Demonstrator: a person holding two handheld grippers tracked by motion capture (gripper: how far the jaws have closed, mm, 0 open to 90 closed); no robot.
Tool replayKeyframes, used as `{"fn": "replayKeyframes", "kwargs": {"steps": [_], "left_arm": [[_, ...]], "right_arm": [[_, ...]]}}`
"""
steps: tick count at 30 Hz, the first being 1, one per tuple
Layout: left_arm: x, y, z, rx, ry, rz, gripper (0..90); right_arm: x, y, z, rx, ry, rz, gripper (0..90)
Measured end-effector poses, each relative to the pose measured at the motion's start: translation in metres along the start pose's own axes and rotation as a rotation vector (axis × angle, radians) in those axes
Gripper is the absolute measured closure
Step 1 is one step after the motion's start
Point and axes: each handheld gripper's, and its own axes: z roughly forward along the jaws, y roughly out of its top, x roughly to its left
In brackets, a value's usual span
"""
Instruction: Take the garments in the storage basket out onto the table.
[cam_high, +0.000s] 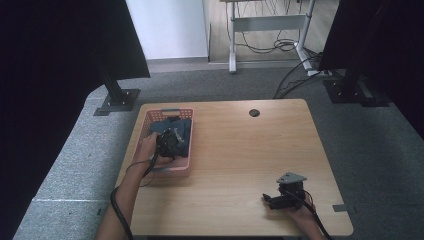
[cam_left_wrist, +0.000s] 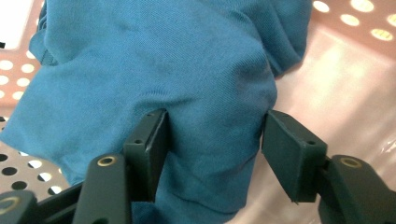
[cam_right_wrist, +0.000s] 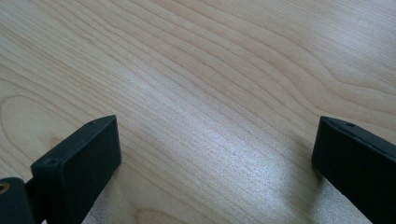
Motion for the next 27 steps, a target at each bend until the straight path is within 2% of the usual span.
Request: {"fn": "replayKeyframes", "kwargs": {"steps": [8, 11, 12, 27], "left_arm": [[-0.001, -0.002, 0.002, -0.011, 0.006, -0.004, 40.8], [-0.001, -0.002, 0.004, -0.007, -0.007, -0.007, 36.8], [-0.002, -0.002, 0.005, -0.001, 0.004, -0.008, 35.9], [0.000, -0.006, 0.016, -0.013, 0.002, -0.027, 43.7]], "right_arm": [[0.000, 0.000, 0.000, 0.001, 0.000, 0.000, 0.7], [0.000, 0.000, 0.000, 0.001, 0.000, -0.001, 0.8], [0.000, 0.000, 0.000, 0.001, 0.000, -0.001, 0.7], [0.000, -0.001, -0.001, 0.001, 0.002, -0.005, 0.7]]}}
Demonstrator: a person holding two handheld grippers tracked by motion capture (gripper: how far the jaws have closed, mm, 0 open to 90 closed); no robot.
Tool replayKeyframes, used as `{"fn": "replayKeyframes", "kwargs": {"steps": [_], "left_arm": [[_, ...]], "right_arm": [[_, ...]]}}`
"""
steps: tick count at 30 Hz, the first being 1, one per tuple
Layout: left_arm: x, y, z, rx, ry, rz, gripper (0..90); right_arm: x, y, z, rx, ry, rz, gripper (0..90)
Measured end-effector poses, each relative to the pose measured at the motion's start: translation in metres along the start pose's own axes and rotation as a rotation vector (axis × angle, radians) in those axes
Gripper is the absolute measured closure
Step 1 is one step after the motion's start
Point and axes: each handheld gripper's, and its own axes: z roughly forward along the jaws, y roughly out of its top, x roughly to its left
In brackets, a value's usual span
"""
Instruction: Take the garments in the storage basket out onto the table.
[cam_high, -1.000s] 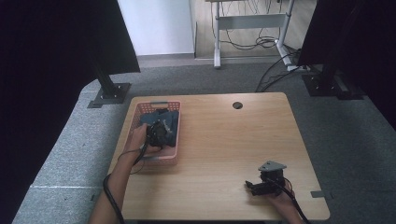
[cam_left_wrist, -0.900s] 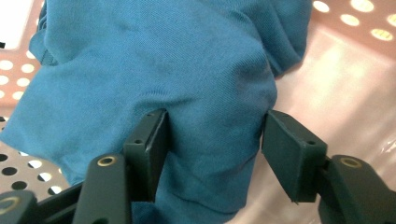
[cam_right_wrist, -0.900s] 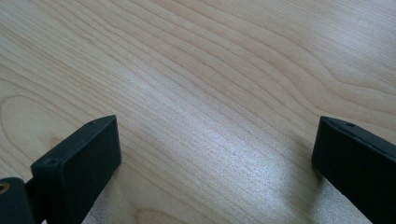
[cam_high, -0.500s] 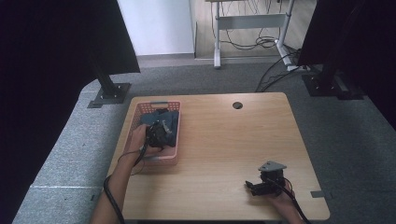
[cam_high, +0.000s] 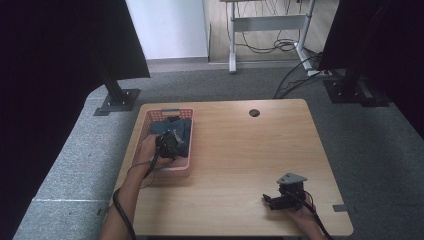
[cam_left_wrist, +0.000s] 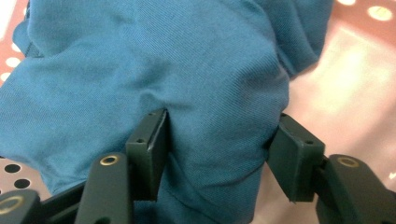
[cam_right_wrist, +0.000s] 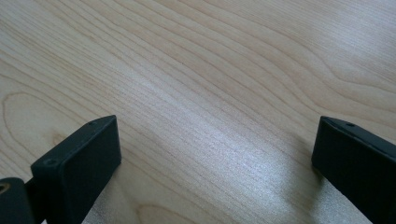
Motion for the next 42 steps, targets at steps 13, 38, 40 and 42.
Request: {"fn": "replayKeyframes", "kwargs": {"steps": [13, 38, 40, 42], "left_arm": [[-0.001, -0.003, 0.000, 0.001, 0.058, 0.062, 67.8], [0.003, -0.024, -0.033, -0.159, 0.165, -0.095, 74.8], [0.004, -0.026, -0.035, -0.170, 0.168, -0.113, 74.8], [0.005, -0.028, -0.036, -0.182, 0.165, -0.129, 74.8]], "right_arm": [[0.000, -0.001, -0.001, 0.001, 0.003, -0.002, 0.8], [0.000, -0.001, -0.001, 0.000, 0.004, -0.002, 0.8], [0.000, -0.001, -0.001, 0.000, 0.004, -0.002, 0.8], [0.000, -0.001, -0.001, 0.000, 0.004, -0.002, 0.8]]}}
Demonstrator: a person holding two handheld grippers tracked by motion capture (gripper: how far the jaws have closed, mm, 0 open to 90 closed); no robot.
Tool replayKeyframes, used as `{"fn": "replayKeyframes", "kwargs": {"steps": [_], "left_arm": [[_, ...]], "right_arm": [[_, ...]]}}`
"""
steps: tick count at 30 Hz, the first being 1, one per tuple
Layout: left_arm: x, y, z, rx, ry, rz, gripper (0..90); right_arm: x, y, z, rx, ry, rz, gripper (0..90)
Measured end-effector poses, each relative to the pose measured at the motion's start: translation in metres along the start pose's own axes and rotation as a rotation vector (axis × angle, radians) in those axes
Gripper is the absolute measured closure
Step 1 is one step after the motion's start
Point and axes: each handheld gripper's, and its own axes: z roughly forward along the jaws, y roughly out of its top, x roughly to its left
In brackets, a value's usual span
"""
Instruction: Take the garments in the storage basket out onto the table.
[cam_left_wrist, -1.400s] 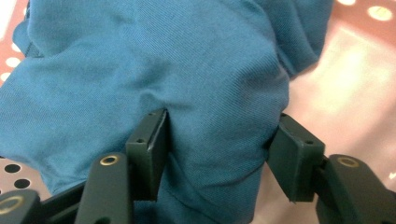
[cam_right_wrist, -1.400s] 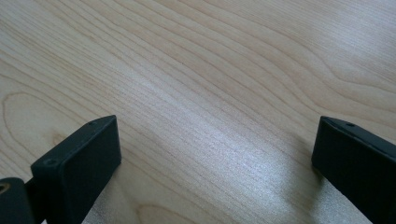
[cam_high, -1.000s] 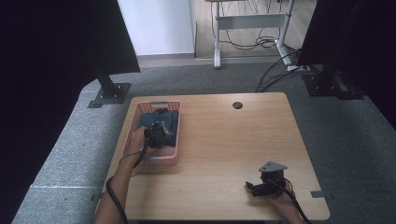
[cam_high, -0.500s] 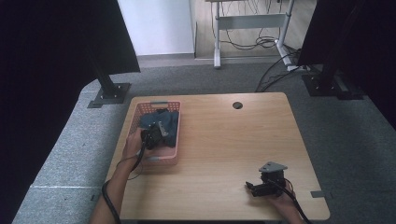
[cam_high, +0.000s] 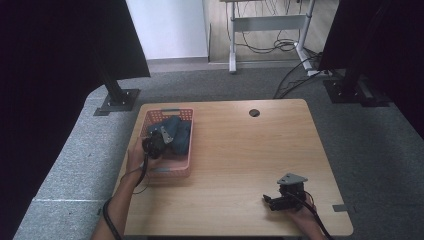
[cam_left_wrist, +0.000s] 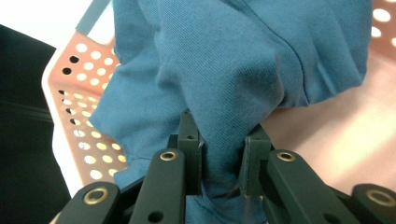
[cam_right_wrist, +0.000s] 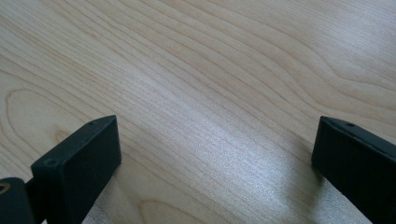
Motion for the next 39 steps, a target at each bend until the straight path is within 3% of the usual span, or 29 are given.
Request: {"fn": "replayKeyframes", "kwargs": {"steps": [15, 28, 36, 39], "left_arm": [[0.010, -0.003, -0.017, -0.073, 0.010, -0.086, 75.1], [0.017, -0.005, -0.030, -0.120, 0.032, -0.129, 75.4], [0.020, -0.005, -0.038, -0.160, 0.045, -0.178, 75.7], [0.023, -0.006, -0.044, -0.197, 0.050, -0.215, 76.2]], "right_arm": [[0.000, 0.000, 0.000, 0.000, 0.000, 0.000, 0.8], [0.000, 0.000, 0.000, 0.000, 0.000, 0.000, 0.8], [0.000, 0.000, 0.000, 0.000, 0.000, 0.000, 0.8], [0.000, 0.000, 0.000, 0.000, 0.000, 0.001, 0.8]]}}
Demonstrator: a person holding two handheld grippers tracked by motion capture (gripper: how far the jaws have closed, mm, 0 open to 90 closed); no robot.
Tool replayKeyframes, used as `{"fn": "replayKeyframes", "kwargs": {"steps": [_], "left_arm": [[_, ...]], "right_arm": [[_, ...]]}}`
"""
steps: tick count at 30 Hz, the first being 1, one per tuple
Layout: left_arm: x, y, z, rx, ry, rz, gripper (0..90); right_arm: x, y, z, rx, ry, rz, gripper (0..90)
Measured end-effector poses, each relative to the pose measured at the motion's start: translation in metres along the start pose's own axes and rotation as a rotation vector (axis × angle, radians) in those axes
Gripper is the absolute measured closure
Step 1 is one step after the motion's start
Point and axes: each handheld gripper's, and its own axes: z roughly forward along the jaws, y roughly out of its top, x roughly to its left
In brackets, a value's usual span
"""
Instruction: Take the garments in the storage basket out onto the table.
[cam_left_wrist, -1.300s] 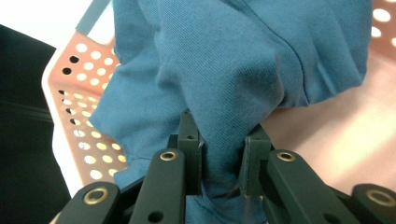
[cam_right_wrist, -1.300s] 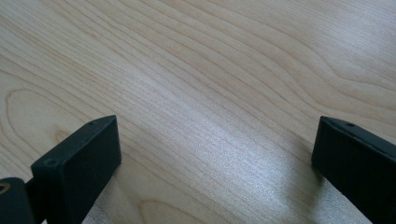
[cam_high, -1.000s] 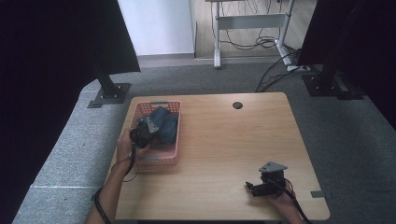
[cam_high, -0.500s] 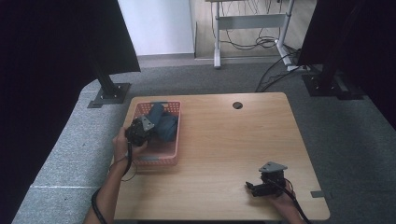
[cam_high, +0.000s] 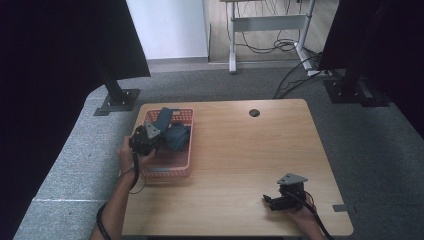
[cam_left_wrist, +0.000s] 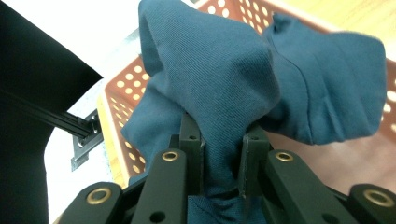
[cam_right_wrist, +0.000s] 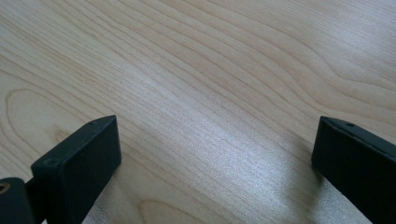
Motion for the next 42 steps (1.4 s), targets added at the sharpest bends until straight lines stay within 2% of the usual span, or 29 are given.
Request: {"fn": "replayKeyframes", "kwargs": {"steps": [3, 4, 7, 11, 14, 20, 31, 42], "left_arm": [[0.006, 0.003, -0.010, -0.051, -0.022, -0.054, 76.2], [0.006, 0.004, -0.012, -0.054, -0.022, -0.052, 76.3], [0.002, 0.004, -0.008, -0.017, -0.008, -0.010, 76.5], [0.000, -0.001, -0.002, -0.002, -0.021, -0.015, 76.7], [-0.001, -0.002, -0.001, -0.008, -0.016, -0.011, 76.7], [0.003, 0.006, -0.012, -0.035, 0.004, -0.005, 76.7], [0.011, 0.020, -0.036, -0.127, 0.036, -0.031, 76.8], [0.016, 0.043, -0.065, -0.216, 0.062, -0.028, 76.8]], "right_arm": [[0.000, 0.000, 0.000, -0.001, 0.000, 0.000, 0.8], [0.000, 0.000, 0.000, 0.000, 0.000, 0.001, 0.8], [0.000, 0.000, 0.000, -0.001, 0.000, 0.000, 0.8], [0.000, 0.000, 0.000, 0.000, -0.001, 0.000, 0.8], [0.000, 0.000, 0.000, 0.000, 0.000, 0.000, 0.8], [0.000, 0.000, 0.000, -0.001, -0.001, 0.001, 0.8], [0.000, 0.000, 0.000, -0.001, -0.001, -0.001, 0.8], [0.000, 0.000, 0.000, -0.001, -0.001, 0.000, 0.8]]}}
